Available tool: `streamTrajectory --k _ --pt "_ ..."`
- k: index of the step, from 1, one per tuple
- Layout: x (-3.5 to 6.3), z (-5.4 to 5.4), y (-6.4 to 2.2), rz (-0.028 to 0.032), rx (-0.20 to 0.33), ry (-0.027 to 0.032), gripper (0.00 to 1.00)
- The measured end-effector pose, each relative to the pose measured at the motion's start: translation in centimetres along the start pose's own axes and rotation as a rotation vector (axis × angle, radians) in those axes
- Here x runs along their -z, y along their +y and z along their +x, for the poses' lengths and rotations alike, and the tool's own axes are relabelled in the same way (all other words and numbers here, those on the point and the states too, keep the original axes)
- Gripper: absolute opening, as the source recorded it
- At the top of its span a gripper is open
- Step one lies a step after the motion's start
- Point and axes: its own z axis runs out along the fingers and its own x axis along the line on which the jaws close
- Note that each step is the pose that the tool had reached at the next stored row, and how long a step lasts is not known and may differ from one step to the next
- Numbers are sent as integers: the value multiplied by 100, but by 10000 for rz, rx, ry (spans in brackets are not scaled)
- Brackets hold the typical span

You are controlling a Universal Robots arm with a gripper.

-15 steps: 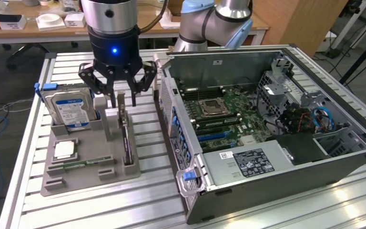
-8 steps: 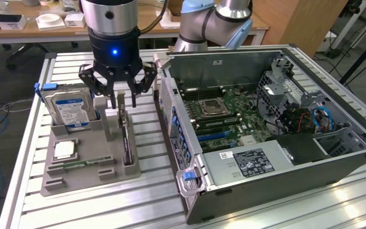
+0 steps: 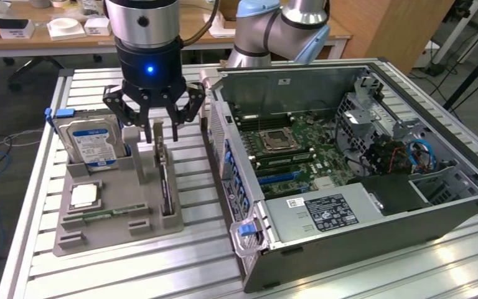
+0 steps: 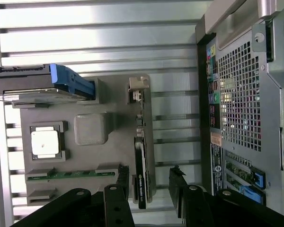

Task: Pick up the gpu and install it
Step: 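Pick up the gpu and move the gpu toward the slot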

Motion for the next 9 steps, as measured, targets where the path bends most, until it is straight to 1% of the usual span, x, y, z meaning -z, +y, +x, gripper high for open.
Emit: streamTrajectory --k 1,9 --pt "-8 -1 -14 0 1 0 47" --pt "-24 -3 -41 0 0 0 47"
